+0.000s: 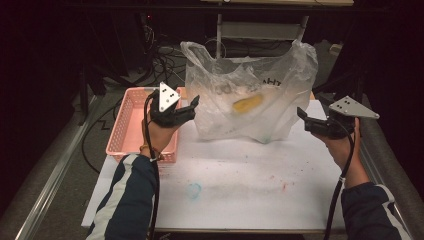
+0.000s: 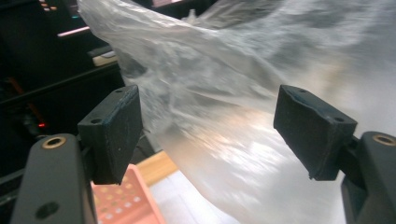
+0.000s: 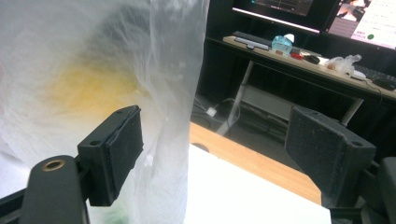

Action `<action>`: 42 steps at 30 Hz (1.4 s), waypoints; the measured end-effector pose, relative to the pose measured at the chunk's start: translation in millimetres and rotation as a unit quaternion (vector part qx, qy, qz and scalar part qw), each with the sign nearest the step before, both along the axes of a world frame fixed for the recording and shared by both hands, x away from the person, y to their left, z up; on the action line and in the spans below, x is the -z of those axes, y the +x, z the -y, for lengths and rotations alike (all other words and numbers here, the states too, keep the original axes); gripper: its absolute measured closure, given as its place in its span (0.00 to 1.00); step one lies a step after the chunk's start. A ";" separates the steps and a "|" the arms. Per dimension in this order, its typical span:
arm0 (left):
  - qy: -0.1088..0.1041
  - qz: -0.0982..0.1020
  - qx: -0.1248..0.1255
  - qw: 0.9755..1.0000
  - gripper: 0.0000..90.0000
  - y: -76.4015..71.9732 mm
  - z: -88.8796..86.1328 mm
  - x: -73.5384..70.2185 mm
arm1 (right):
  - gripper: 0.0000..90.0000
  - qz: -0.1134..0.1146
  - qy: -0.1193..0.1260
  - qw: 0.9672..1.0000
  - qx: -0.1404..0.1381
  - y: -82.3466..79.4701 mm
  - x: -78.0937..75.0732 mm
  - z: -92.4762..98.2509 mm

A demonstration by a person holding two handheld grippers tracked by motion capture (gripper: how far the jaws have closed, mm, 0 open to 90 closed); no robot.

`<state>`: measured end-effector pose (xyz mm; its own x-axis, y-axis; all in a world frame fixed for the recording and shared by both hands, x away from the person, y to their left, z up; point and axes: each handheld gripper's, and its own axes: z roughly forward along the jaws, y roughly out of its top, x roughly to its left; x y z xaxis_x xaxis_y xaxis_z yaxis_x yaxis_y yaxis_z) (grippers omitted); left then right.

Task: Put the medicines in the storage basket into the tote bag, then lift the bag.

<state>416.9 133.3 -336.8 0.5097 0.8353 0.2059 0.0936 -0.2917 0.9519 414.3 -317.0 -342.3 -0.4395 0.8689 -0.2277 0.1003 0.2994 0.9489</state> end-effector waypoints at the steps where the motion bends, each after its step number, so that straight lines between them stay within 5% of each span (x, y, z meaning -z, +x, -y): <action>1: 0.005 -0.002 0.005 1.000 0.23 -4.9 -0.9 1.6 | 0.22 0.000 0.000 1.000 0.001 -0.6 1.1 -0.2; 9: 0.035 -0.019 0.031 0.999 0.19 -44.6 -10.8 29.4 | 0.21 -0.005 -0.016 1.000 -0.007 -12.4 12.6 1.5; 18: 0.079 -0.029 0.055 0.995 0.19 -83.9 -18.2 58.6 | 0.20 -0.010 -0.032 0.998 -0.055 -43.8 39.6 -3.2; 25: 0.110 -0.061 0.063 0.990 0.19 -101.4 -22.0 86.3 | 0.19 -0.018 -0.026 0.997 -0.075 -69.7 63.5 -4.7; 33: 0.119 -0.094 0.059 0.987 0.19 -119.5 -30.7 113.2 | 0.19 -0.038 -0.033 0.995 -0.088 -90.6 94.2 -5.6; 36: 0.139 -0.104 0.064 0.983 0.19 -122.7 -30.8 120.2 | 0.19 -0.054 -0.042 0.993 -0.094 -96.7 105.7 -6.9; 42: 0.140 -0.099 0.066 0.983 0.19 -121.7 -29.5 120.7 | 0.19 -0.050 -0.055 0.993 -0.097 -102.9 107.3 -8.7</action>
